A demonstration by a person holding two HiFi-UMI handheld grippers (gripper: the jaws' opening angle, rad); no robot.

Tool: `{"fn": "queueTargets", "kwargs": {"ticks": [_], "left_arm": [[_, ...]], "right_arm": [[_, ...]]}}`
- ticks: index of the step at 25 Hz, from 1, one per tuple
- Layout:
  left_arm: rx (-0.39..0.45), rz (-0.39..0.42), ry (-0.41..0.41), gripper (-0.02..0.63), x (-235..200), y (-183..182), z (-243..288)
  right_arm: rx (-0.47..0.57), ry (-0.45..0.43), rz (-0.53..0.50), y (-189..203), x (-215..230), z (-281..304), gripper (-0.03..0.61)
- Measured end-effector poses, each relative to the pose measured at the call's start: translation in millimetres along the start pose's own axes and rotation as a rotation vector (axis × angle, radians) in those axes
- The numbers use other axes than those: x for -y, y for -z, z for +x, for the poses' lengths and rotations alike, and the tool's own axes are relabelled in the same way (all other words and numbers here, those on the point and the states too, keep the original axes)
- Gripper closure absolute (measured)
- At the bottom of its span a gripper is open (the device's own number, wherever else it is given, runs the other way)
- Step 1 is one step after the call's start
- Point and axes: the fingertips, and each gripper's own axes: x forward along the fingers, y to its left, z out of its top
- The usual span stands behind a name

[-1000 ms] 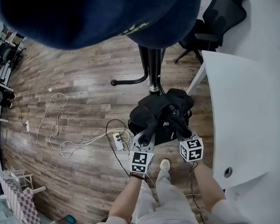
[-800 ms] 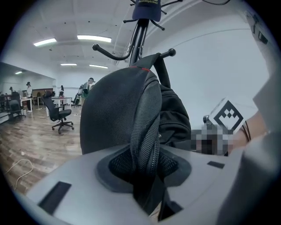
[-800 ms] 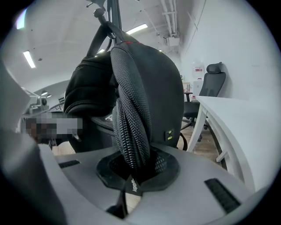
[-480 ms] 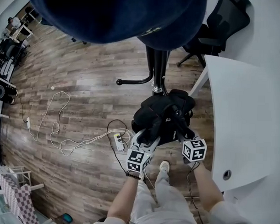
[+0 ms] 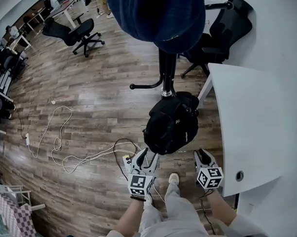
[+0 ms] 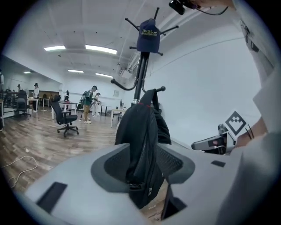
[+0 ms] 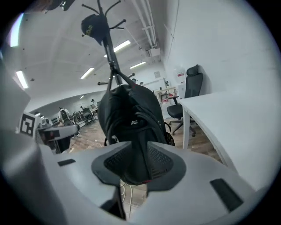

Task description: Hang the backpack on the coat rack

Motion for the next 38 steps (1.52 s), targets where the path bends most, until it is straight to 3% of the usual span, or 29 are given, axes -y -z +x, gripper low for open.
{"fn": "queueTargets", "kwargs": {"ticks": [3,7,11,18,25,30,34,38], "left_arm": [[0.039,0.017,-0.020,0.497,-1.6,-13.3,-35.4],[0.067,0.057,-0.047,0.578,-17.7,-32.4,-87.1],[0.077,0.014,-0.032,0.583,-27.1,-39.1,-157.4],[0.055,0.048,-0.001,0.583,-43.7,-29.0,-274.3],[-0.026,0.082,-0.027,0.583,-61.0,1.0,-322.2],[-0.024,0.079,-0.007,0.583,-27.6,2.8,-335.3],[0.046,0.109,0.037,0.604,24.0,-24.5,-337.0],[0.123,0.104,0.021,0.604,72.7,-48.5,-345.5]], "right_arm": [[0.042,0.040,-0.066,-2.2,-28.7,-41.3,0.504],[0.136,0.091,-0.056,-20.7,-63.8,-84.3,0.531],[0.172,0.122,-0.086,-22.3,-99.7,-133.5,0.531],[0.202,0.215,-0.078,7.6,-145.4,-221.6,0.531],[0.189,0.271,-0.038,40.9,-144.4,-251.6,0.531],[0.187,0.257,-0.042,51.9,-145.0,-267.0,0.531],[0.232,0.214,-0.029,43.5,-146.0,-286.7,0.531],[0.304,0.163,-0.026,32.8,-149.5,-320.6,0.538]]}}
